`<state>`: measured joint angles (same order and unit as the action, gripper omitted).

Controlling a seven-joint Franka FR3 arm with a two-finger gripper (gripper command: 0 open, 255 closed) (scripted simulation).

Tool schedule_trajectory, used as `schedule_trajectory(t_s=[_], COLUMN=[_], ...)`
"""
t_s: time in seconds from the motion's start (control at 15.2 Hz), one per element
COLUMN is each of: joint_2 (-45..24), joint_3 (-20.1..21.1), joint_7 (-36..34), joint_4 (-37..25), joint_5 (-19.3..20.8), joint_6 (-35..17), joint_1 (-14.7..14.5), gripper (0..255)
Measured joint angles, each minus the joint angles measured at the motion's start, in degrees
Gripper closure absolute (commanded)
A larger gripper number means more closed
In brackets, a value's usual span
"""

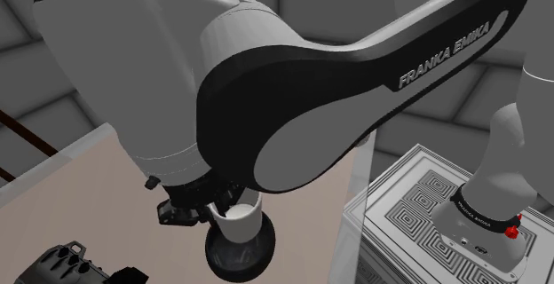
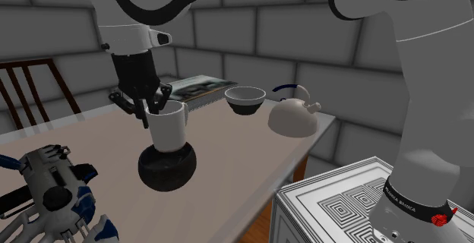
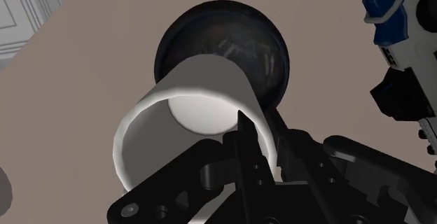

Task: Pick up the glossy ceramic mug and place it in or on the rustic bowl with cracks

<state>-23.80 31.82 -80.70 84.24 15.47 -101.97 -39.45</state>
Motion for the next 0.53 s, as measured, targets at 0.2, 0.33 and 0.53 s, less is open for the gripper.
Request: schedule_trajectory(t_s=[0.2, 0.33, 0.53], joint_2=[-0.04, -0.13, -0.08], joint_3=[-0.10, -0.14, -0.13], joint_7=[-0.08, -0.11, -0.13], joint_4=[1.71, 1.87, 1.98], joint_5=[0.10, 0.16, 0.16], joint_6=[-1.70, -1.97, -2.08], joint_1=[0.28, 0.29, 0.30], gripper=[255, 255, 255])
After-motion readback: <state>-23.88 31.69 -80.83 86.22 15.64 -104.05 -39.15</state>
